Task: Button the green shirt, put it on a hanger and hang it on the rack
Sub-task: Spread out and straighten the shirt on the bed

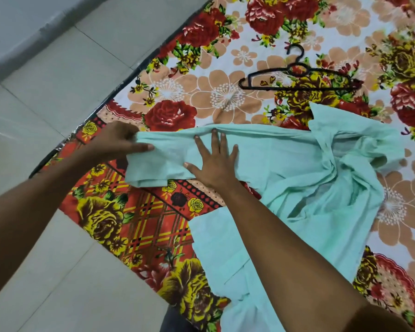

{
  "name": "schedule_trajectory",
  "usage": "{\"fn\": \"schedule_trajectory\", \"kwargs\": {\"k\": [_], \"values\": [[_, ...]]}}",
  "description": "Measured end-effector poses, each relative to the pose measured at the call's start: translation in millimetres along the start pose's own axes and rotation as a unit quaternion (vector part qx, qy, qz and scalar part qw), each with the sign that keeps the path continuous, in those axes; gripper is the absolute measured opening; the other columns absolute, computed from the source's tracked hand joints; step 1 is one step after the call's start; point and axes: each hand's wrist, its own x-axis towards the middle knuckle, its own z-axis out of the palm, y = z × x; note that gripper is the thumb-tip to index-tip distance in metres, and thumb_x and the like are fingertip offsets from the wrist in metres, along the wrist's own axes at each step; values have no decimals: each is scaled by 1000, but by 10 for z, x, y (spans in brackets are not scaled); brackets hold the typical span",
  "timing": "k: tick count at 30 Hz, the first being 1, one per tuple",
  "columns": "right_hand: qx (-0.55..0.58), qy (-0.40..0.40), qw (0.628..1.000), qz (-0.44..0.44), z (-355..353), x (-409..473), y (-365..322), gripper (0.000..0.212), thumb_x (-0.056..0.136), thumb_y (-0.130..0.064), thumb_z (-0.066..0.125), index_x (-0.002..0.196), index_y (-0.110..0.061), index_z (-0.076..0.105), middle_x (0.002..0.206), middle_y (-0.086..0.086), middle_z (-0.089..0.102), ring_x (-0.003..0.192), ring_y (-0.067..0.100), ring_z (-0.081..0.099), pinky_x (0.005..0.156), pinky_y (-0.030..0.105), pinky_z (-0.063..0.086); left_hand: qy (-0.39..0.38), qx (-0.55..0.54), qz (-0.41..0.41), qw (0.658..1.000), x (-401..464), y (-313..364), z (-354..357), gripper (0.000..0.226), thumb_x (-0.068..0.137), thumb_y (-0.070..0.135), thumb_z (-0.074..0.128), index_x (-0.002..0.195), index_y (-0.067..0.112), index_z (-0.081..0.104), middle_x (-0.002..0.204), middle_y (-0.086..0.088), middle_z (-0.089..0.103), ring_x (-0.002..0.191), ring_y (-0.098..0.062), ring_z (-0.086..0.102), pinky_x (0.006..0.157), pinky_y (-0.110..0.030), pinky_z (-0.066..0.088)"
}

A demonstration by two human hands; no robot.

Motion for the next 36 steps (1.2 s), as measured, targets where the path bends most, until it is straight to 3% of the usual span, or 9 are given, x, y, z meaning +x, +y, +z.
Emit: {"fn": "schedule_trajectory", "kwargs": {"k": [2, 7, 12, 17, 23, 27, 30, 32, 36], "values": [[1, -5, 1000, 1, -37, 13, 36, 90, 90, -85, 34, 164, -44, 3, 173, 12, -13, 160, 36, -13, 119, 75, 0, -20, -86, 11, 996, -22, 75, -50, 39, 81, 38, 88, 91, 3, 72, 81, -12, 72, 63, -6, 65, 54, -22, 49], [5, -16, 1000, 10, -61, 33, 24, 91, 88, -87, 35, 163, -47, 2, 173, 13, -16, 160, 36, -14, 117, 77, -1, -122, -51, -3, 991, -95, -3, -9, 54, 67, 51, 92, 93, 8, 72, 82, -13, 76, 70, -29, 71, 58, -37, 55], [18, -43, 998, 35, -103, 89, 9, 95, 84, -89, 42, 161, -50, 5, 172, 11, -20, 159, 36, -18, 114, 79, -4, -46, -40, 23, 998, -236, -54, -88, 39, 79, 53, 85, 72, 17, 73, 57, 5, 65, 54, -8, 58, 49, -22, 43], [17, -38, 997, 66, -175, 99, -213, 93, 84, -73, 58, 161, -40, 20, 172, 19, -9, 159, 40, -9, 118, 75, -1, -76, -108, -3, 991, -442, -239, -84, 33, 78, 53, 79, 86, 21, 82, 82, -2, 79, 78, -17, 74, 68, -30, 56], [-10, 98, 991, -95, 125, -182, -549, 68, 98, -55, 41, 159, -25, 36, 170, 15, 23, 157, 35, 22, 124, 65, 16, 96, 106, -54, 988, -342, -456, 228, 50, 91, 57, 72, 65, 21, 48, 60, -1, 50, 59, -26, 49, 53, -33, 29], [-28, 59, 993, -94, 328, -174, -476, 72, 102, -65, 25, 165, -33, 14, 174, 12, 5, 162, 32, 3, 125, 65, 7, 91, 16, -36, 995, -369, -423, 135, 52, 89, 48, 78, 56, 14, 57, 46, 1, 52, 41, -12, 50, 42, -27, 34], [-23, 38, 994, -99, 281, -154, -469, 77, 99, -72, 25, 165, -33, 17, 174, 12, 6, 162, 32, 0, 125, 65, 6, 22, -142, -110, 983, -401, -435, 95, 69, 76, 68, 75, 82, 0, 73, 78, -15, 76, 69, -27, 73, 63, -33, 50], [3, 57, 994, -96, 185, -149, -495, 76, 96, -72, 31, 160, -29, 35, 169, 14, 24, 159, 34, 16, 123, 65, 15, -18, -158, -186, 970, -464, -477, 101, 83, 76, 79, 69, 98, -1, 74, 98, -22, 76, 85, -36, 75, 73, -41, 53], [24, 155, 971, -178, 60, -140, -559, 59, 95, -61, 52, 134, -18, 61, 138, 11, 58, 130, 31, 52, 106, 53, 39, -91, -130, -213, 964, -623, -424, 177, 61, 91, 68, 62, 100, 9, 76, 95, -8, 78, 87, -29, 77, 68, -33, 59]]}}
